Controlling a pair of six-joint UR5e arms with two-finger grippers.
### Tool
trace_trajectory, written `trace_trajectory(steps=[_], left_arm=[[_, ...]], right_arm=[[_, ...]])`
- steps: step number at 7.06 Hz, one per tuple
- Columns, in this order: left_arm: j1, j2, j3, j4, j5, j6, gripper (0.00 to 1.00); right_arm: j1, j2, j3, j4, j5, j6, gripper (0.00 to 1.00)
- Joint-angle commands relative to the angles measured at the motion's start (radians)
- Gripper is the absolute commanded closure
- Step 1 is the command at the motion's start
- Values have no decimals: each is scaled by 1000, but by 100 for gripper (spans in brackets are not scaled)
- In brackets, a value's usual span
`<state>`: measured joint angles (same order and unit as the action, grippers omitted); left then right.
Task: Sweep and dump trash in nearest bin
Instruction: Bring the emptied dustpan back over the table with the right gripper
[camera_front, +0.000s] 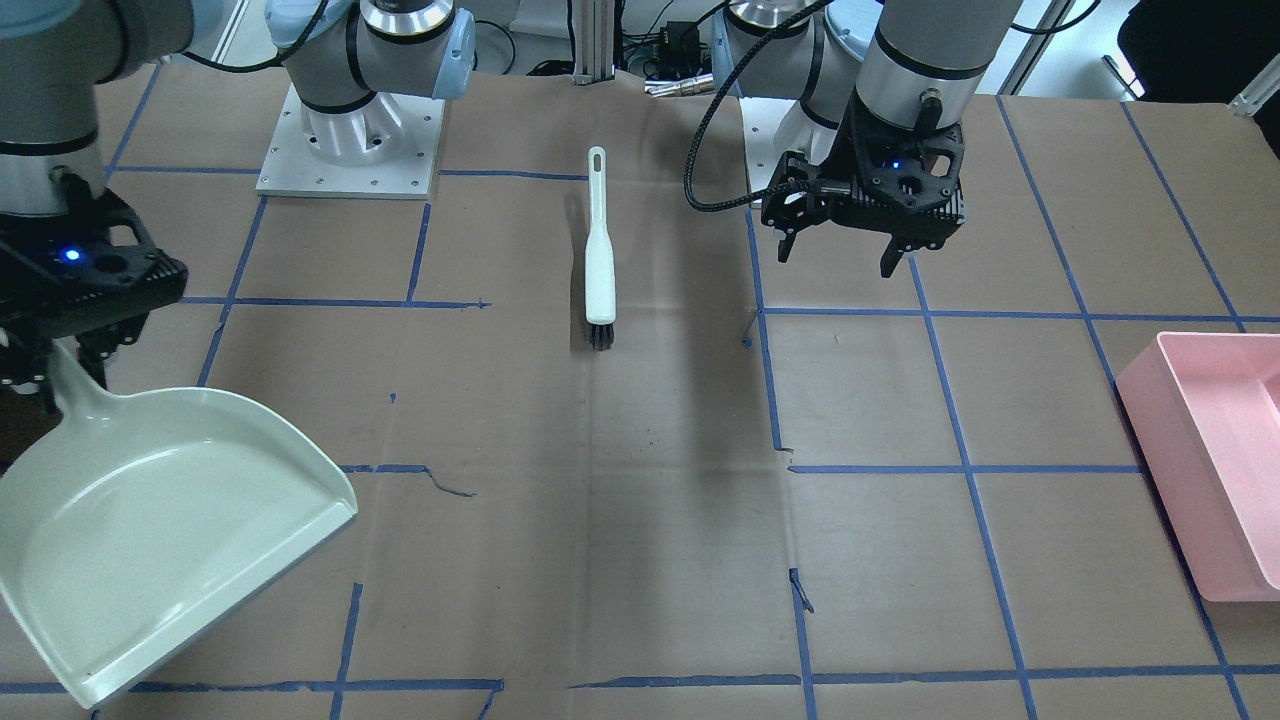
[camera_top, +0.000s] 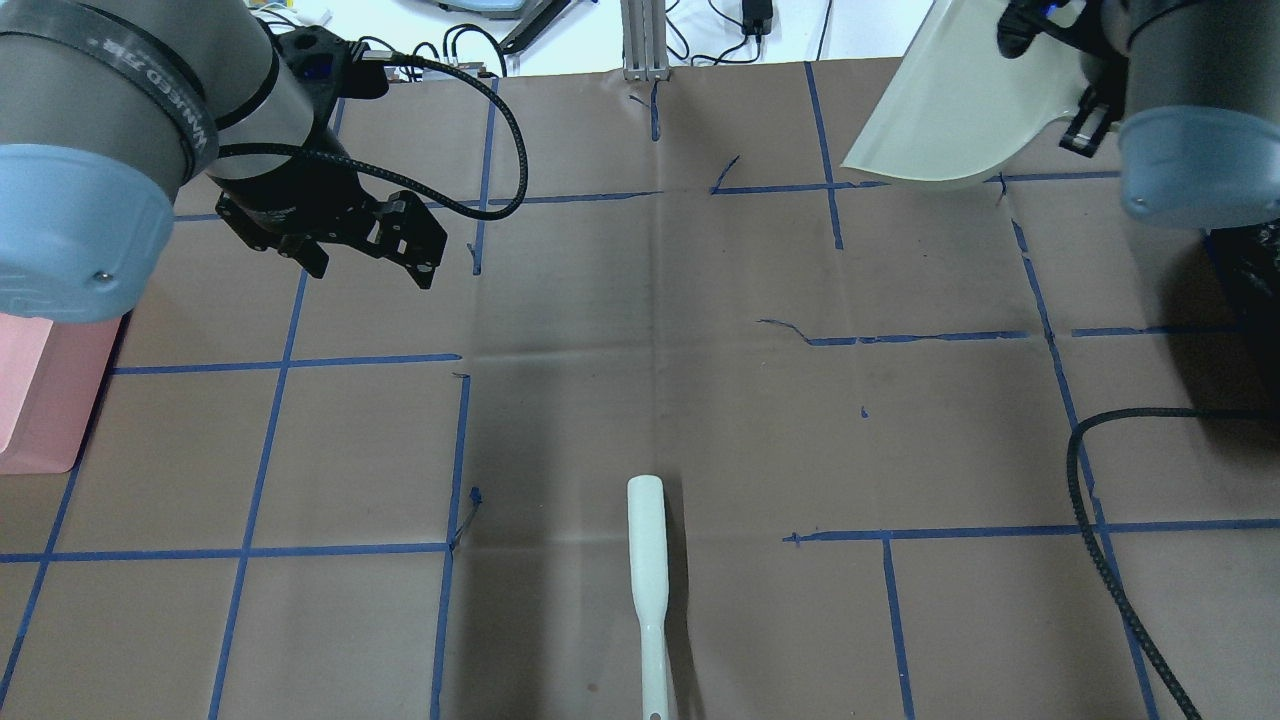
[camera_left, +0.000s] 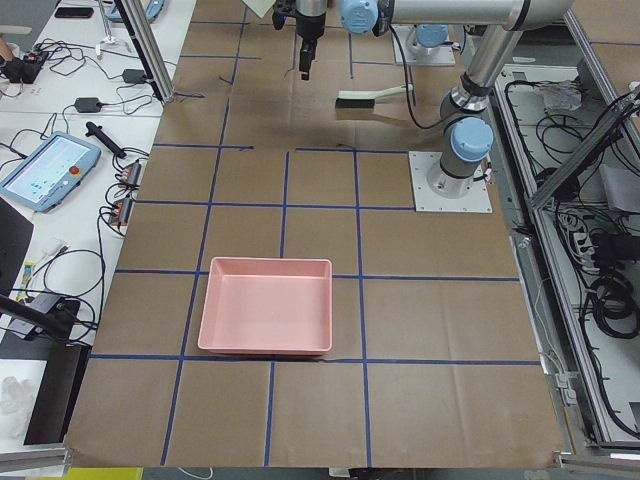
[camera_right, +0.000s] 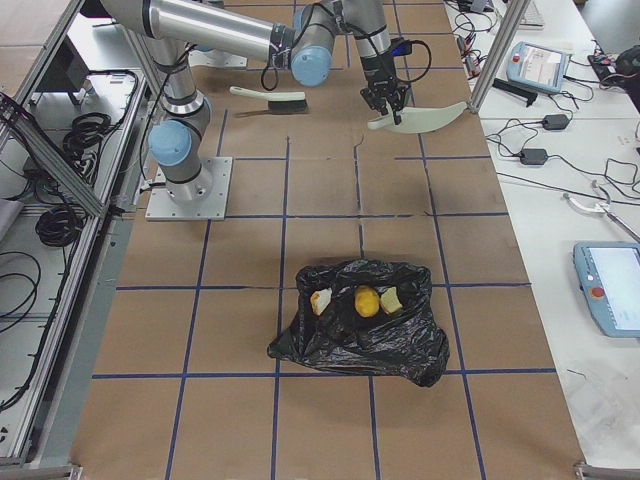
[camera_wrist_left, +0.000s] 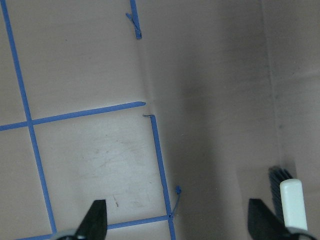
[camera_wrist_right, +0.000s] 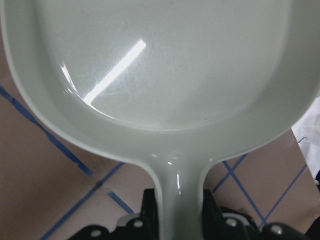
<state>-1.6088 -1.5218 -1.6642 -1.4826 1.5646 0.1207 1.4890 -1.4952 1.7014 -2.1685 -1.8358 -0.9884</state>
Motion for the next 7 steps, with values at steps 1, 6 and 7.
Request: trace_trajectory(steps=[1, 6, 7], left_arm=[[1, 25, -5, -80, 0, -42, 1], [13, 106, -78, -93, 2, -72, 1], [15, 106, -78, -100, 3, -70, 0]], right_arm=[[120, 18, -2, 74, 63, 391, 100], [357, 148, -26, 105, 150, 1036, 100], [393, 189, -52, 105, 170, 1141, 100]])
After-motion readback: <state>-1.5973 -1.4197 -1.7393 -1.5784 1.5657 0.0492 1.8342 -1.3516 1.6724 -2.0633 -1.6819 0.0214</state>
